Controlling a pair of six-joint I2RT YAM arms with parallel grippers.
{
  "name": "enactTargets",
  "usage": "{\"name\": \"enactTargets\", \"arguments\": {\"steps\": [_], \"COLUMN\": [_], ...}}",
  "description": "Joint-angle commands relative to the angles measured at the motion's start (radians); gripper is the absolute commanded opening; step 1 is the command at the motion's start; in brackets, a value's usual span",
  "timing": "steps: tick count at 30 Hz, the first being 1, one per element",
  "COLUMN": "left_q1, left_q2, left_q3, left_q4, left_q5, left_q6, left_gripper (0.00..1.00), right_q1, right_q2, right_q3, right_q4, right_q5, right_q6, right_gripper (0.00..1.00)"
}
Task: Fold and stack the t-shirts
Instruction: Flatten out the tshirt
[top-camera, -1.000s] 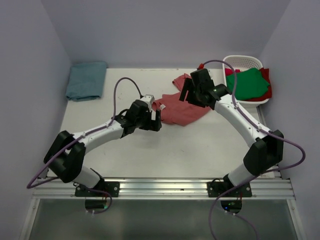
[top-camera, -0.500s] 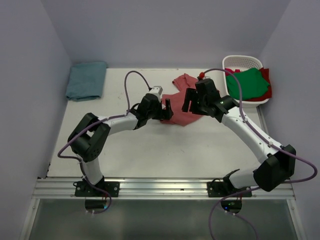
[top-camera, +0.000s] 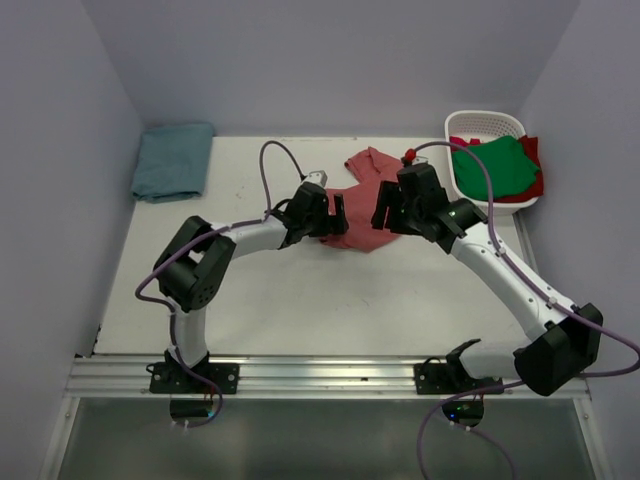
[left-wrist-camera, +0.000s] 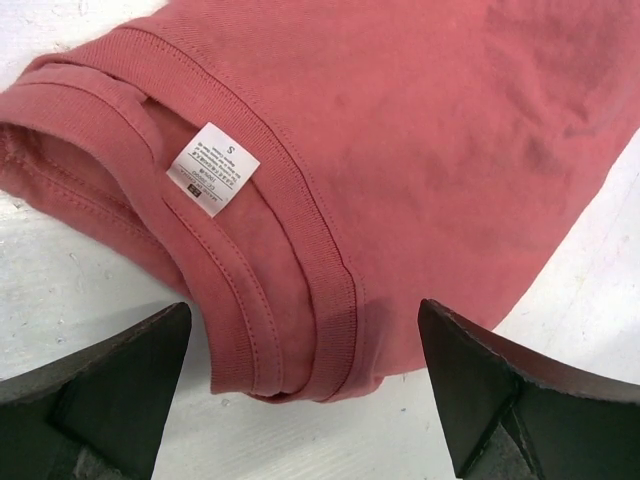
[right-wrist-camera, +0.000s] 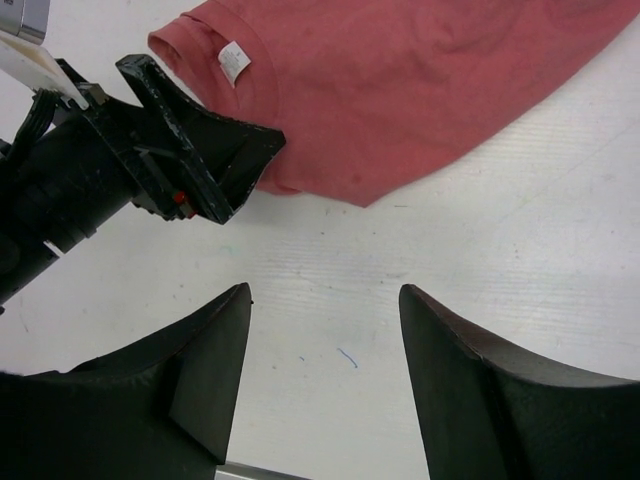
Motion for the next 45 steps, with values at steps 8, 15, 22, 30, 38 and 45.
{"name": "enactTargets", "arguments": {"steps": [8, 15, 22, 30, 38, 45], "left_q1": [0.000, 0.000, 0.002, 0.003, 0.009, 0.011], "left_q2": [0.021, -0.013, -0.218, -0.553, -0.679, -0.804], "left_q3": [-0.012, -0.049, -0.030, 0.161, 0.330, 0.325], "left_q4": [0.149, 0.164, 0.060, -0.250, -0.512, -0.546], "left_q5": [0.193, 0.207, 0.145, 0.046, -0.099, -0.196], "left_q6": [-0.018, -0.001, 0.071, 0.165, 0.219, 0.217], "left_gripper": [0.72, 0.36, 0.00, 0.00, 0.00, 0.00], "right_q1": [-0.001, -0.001, -0.001, -0.001, -0.002, 0.004], "right_q2": [-0.068, -0.088, -0.087, -0.049, 0.031, 0.111], "right_q3": [-0.010, -0.019, -0.033, -0.066, -0.071, -0.129], "right_q4": [-0.020, -0.028, -0.035, -0.017, 0.029, 0.115], "right_q5": [0.052, 0.083, 0.127, 0.175, 0.170, 0.017], "right_q6": [-0.002, -0.001, 0.010, 0.036, 0.047, 0.071], "right_gripper": [0.38, 0.34, 0.13, 0.07, 0.46, 0.57]}}
